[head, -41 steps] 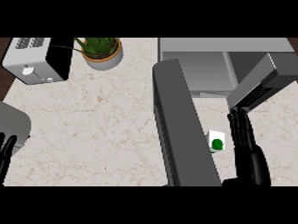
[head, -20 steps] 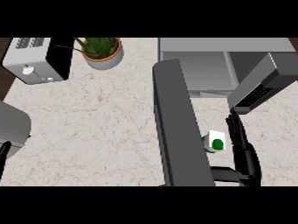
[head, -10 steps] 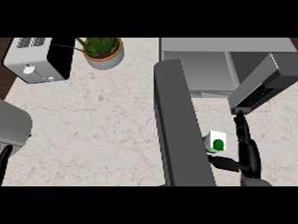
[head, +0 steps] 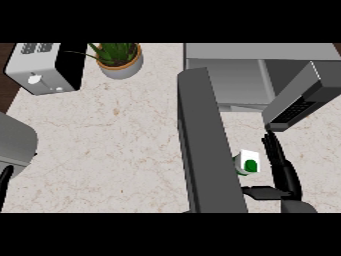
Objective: Pick up the milk, place it into the microwave and close the microwave
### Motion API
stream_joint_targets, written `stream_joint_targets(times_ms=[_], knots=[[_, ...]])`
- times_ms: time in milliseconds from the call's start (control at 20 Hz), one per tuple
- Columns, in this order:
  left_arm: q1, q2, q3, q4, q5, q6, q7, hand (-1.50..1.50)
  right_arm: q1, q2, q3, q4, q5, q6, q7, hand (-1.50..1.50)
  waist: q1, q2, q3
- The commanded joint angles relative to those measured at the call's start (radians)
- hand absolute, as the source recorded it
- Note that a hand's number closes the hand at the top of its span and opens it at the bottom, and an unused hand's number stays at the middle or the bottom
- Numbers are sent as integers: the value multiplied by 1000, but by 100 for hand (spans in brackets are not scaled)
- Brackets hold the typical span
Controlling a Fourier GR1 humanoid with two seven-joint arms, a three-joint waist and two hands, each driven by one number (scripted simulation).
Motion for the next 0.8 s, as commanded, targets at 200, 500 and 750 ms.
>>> stream_joint_targets(times_ms=[200, 500, 750], knots=[[-52, 4, 20, 63, -5, -2, -5, -150, -30, 14, 60, 47, -5, 266, -148, 150, -9, 0, 0], [-37, 2, 27, 18, 24, 7, 28, -150, 11, 70, 23, -103, 37, -127, -151, 150, -22, -5, -2], [-37, -10, 14, 29, 2, 1, 44, -150, 19, 78, 13, -213, -23, -33, -64, 150, -16, -4, -2]])
